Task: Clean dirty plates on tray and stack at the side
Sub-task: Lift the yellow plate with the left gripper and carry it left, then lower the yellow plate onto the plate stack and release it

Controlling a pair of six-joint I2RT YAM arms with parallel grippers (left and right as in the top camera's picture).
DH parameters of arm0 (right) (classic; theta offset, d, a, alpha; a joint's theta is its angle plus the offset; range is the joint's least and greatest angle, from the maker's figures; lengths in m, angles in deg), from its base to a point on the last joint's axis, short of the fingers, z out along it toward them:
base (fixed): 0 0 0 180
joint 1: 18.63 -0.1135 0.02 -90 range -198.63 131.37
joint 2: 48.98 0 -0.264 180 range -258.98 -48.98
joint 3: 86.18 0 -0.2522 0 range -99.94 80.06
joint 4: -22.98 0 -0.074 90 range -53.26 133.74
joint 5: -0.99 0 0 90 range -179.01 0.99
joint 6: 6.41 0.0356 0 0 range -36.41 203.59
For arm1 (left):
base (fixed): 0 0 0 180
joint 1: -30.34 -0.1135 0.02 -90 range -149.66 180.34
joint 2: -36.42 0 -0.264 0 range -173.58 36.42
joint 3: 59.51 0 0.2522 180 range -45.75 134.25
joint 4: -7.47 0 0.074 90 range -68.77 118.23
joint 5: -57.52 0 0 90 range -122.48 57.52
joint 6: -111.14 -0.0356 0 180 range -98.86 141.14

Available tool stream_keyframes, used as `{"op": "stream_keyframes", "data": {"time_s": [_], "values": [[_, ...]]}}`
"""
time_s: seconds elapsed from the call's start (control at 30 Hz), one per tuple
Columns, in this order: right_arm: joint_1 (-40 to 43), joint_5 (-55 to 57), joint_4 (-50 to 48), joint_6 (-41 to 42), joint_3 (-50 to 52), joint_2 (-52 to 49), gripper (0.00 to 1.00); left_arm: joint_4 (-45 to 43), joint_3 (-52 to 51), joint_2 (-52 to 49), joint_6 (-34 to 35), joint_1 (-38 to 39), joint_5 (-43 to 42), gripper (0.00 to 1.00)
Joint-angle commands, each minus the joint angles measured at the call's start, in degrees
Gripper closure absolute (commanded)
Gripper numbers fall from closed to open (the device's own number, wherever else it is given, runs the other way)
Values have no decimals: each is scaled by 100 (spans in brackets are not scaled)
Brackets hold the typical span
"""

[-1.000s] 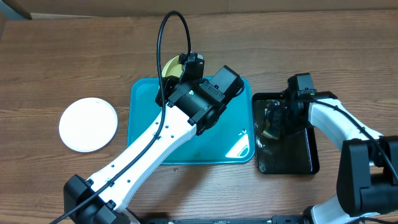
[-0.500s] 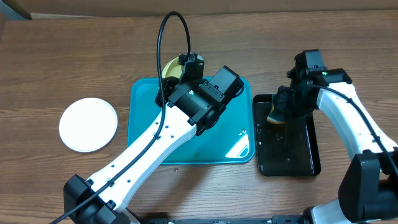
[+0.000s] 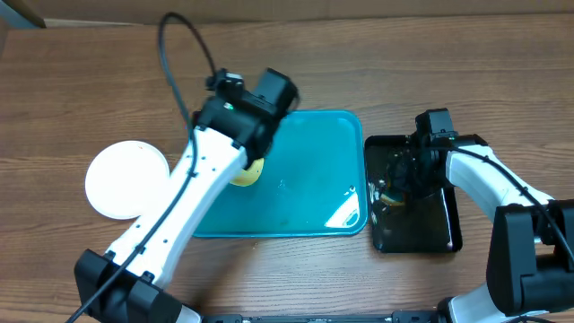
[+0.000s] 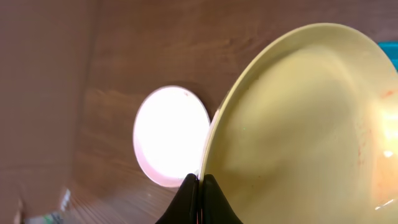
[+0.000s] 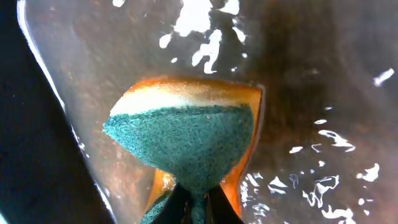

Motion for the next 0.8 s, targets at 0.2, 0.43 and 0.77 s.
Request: {"op": "stream_keyframes", "data": {"time_s": [0.2, 0.43, 0.77], "values": [[15, 33, -1401, 22, 87, -2, 96, 114, 11, 420, 203, -1449, -1965, 96], [13, 35, -1093, 2, 20, 31, 96, 221, 11, 448, 55, -2304, -2658, 96], [20, 42, 162, -26, -632, 275, 73, 282, 11, 448, -76, -2949, -2658, 96]]}}
